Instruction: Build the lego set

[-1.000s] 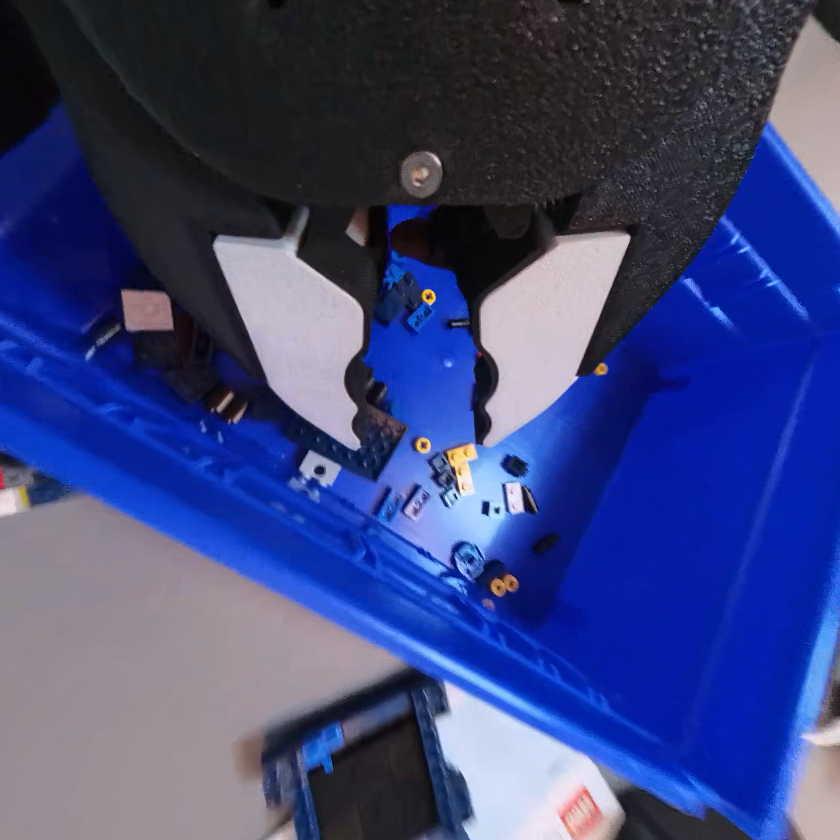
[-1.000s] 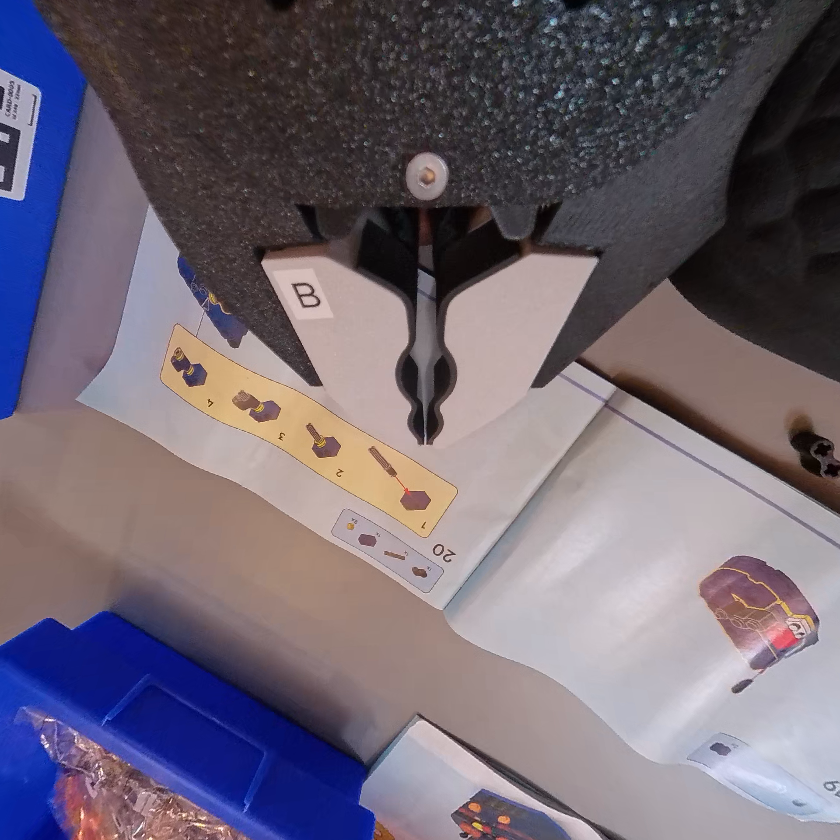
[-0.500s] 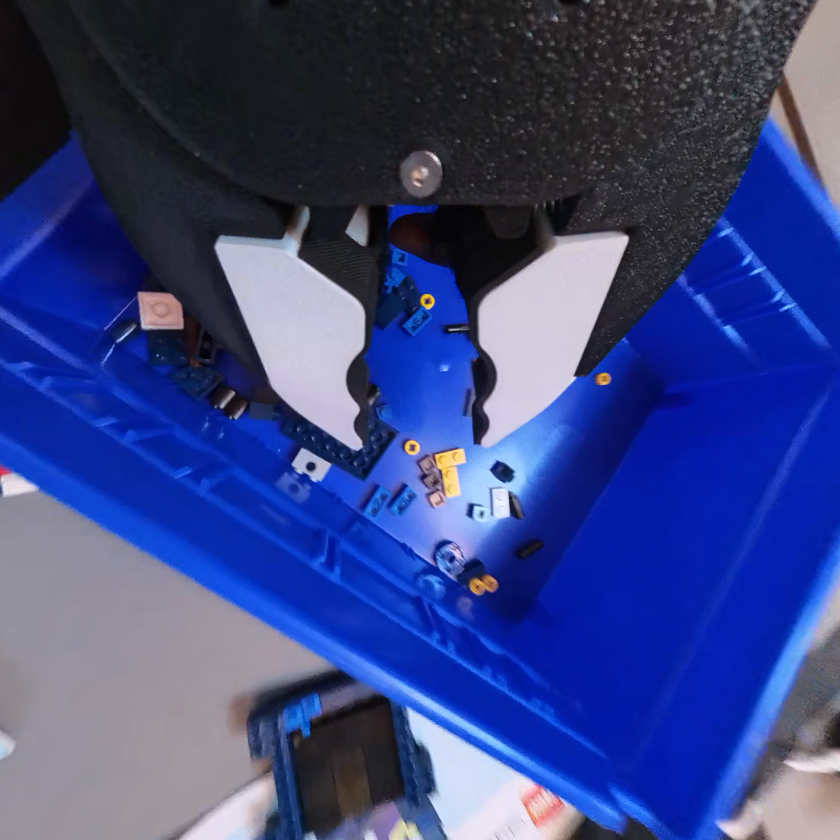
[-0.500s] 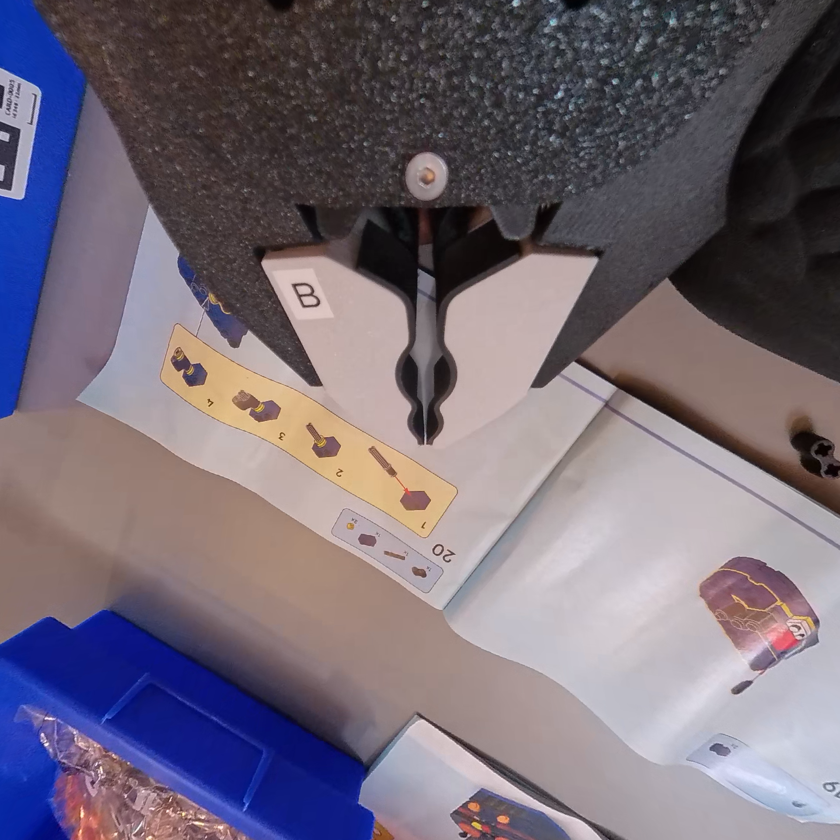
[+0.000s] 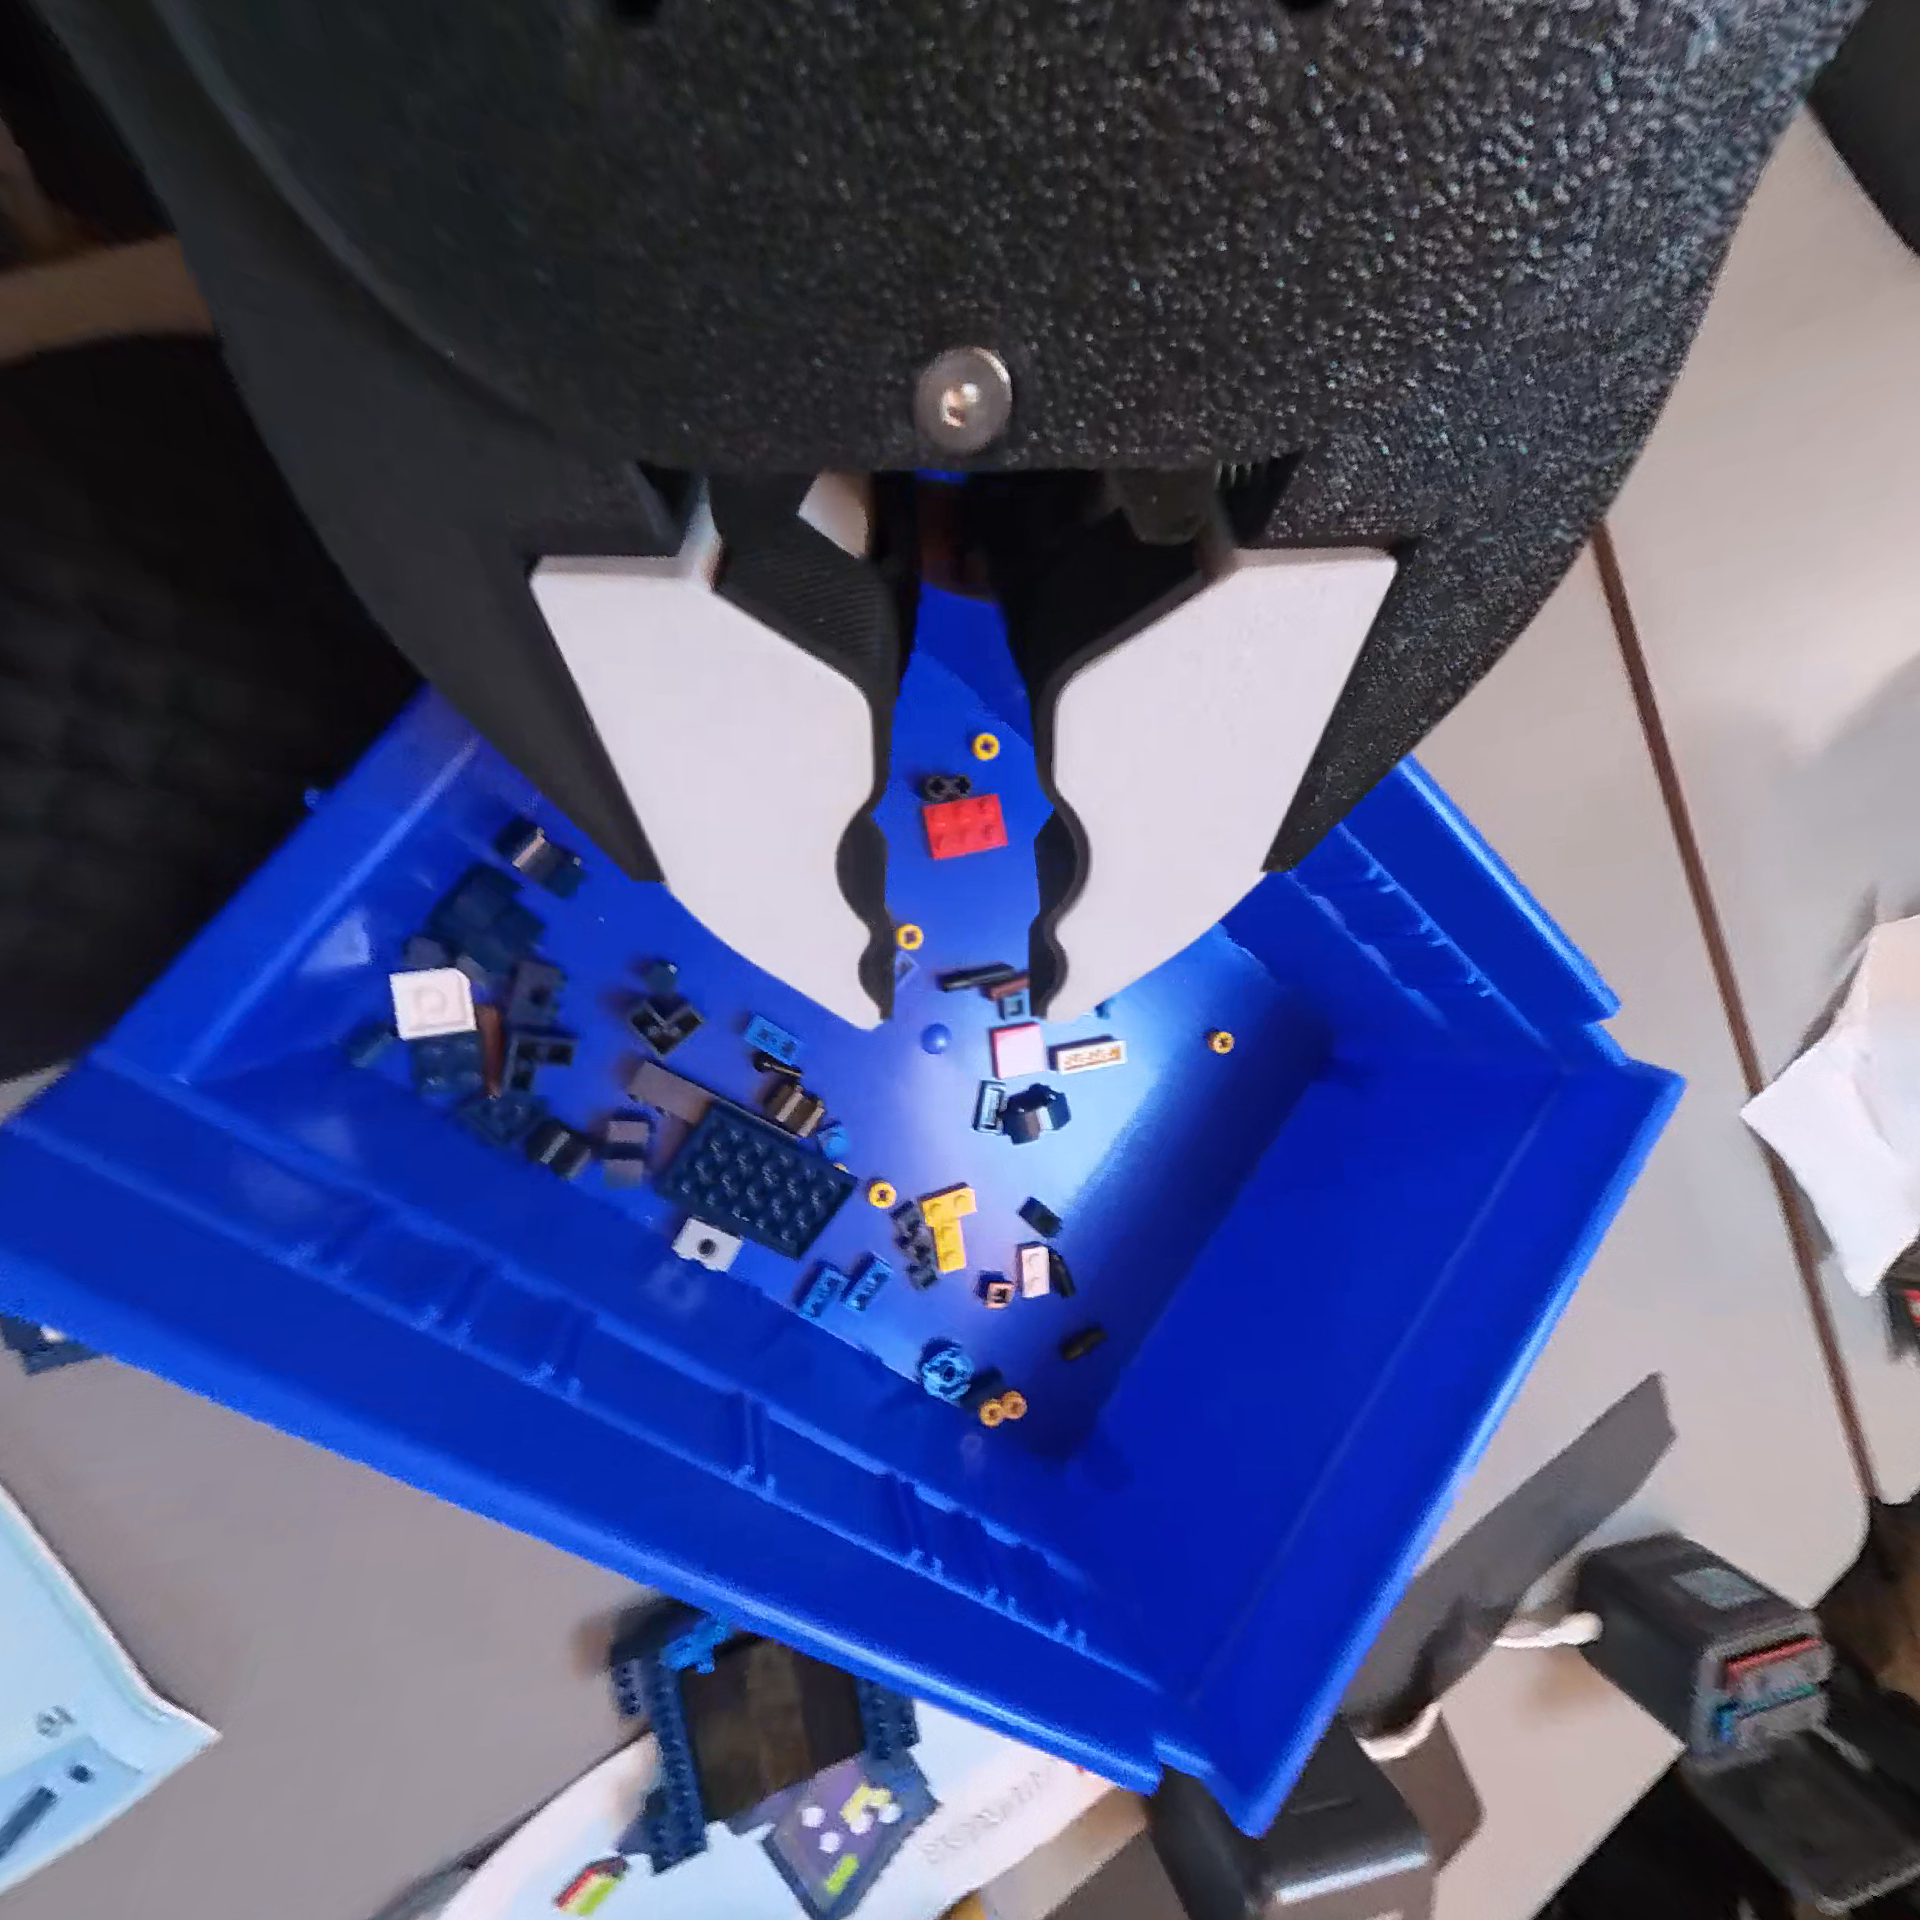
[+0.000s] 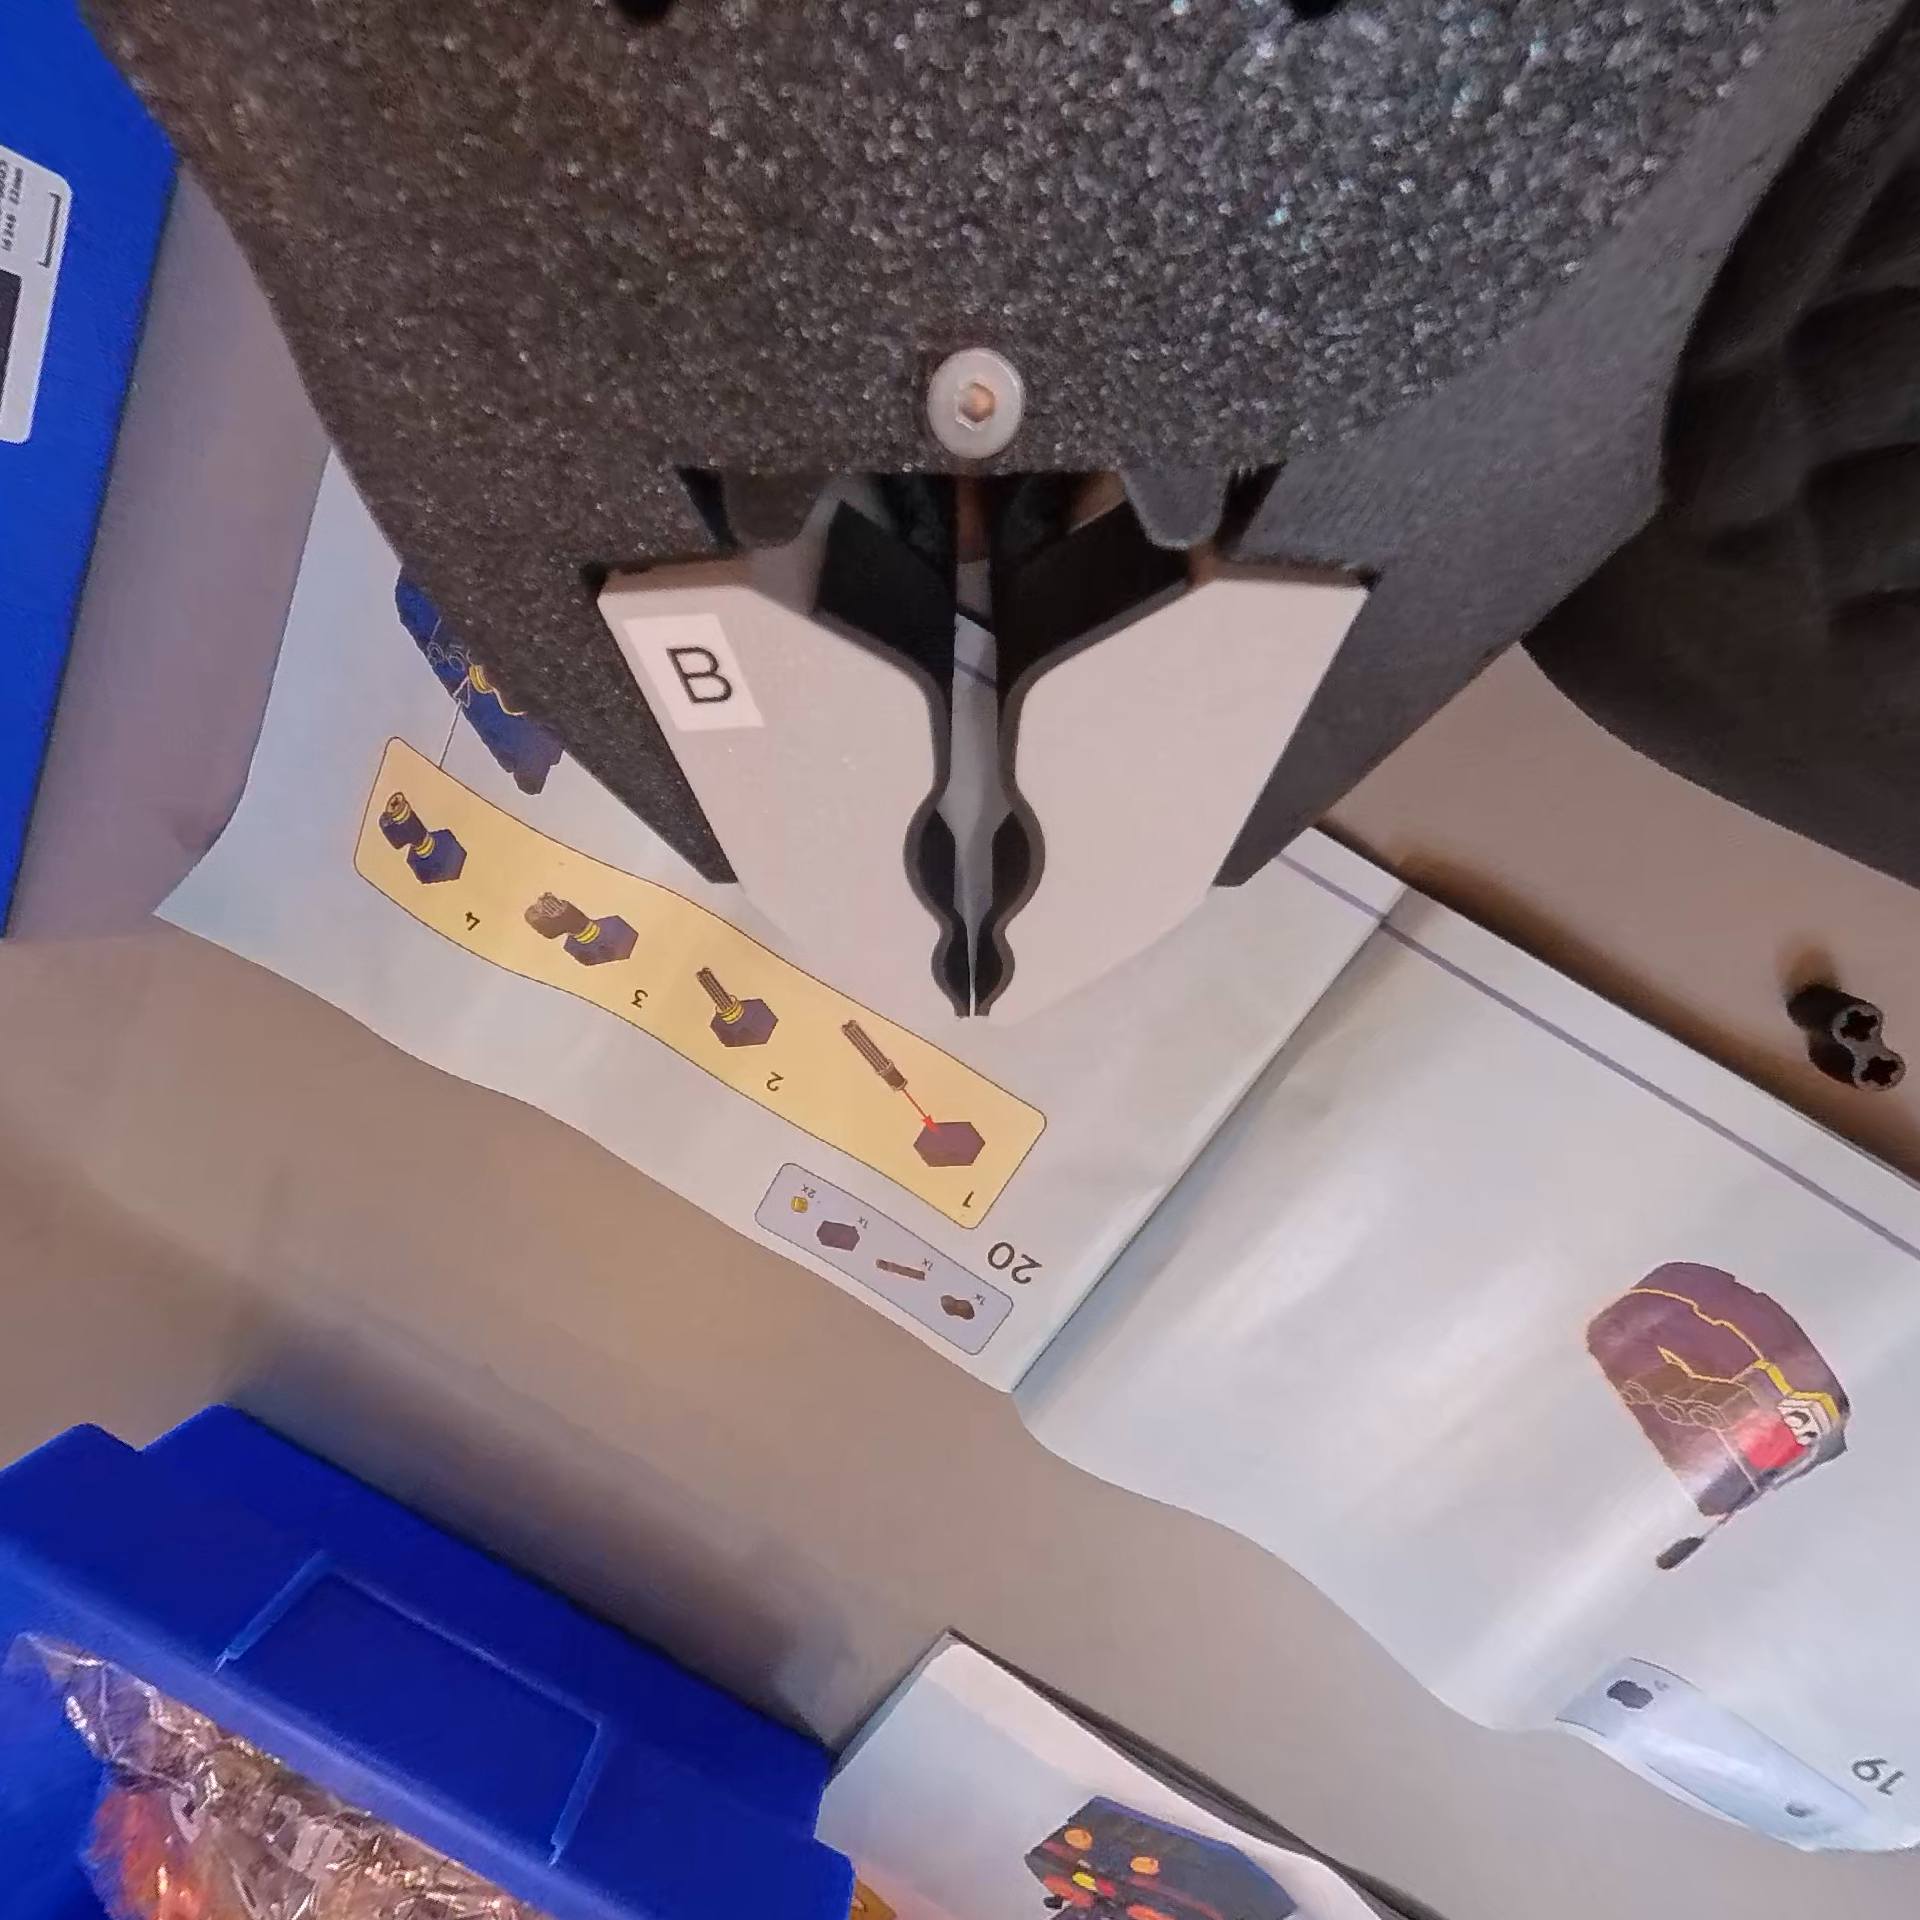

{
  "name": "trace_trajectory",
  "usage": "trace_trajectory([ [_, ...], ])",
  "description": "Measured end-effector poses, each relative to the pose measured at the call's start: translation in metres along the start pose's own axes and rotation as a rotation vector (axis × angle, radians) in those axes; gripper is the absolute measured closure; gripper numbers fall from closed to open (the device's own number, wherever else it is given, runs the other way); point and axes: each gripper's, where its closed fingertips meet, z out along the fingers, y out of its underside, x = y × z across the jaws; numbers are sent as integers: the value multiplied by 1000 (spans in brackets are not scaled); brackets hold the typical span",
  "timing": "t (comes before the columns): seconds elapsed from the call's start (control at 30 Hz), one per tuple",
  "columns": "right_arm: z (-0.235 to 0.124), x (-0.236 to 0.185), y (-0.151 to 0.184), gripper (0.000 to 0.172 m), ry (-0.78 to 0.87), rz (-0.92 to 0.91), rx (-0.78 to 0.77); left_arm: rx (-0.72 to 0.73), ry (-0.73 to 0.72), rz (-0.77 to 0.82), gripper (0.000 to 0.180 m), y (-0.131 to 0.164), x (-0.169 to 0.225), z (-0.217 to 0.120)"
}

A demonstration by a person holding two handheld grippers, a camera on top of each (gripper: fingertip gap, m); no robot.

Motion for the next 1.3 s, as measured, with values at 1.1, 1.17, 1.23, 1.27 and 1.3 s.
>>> trace_trajectory([
  [1.1,0,0,0,171,-24,26,0,-132,76,61,158,35,28,-3],
  [1.17,0,0,0,171,-22,24,0,-189,122,102,158,45,35,-5],
  [1.23,0,-1,0,171,-22,21,0,-302,198,186,158,60,43,-6],
  [1.27,0,-1,0,171,-23,19,1,-376,238,237,158,68,46,-7],
  [1.3,0,-1,0,171,-23,18,1,-450,258,287,157,75,46,-8],
])
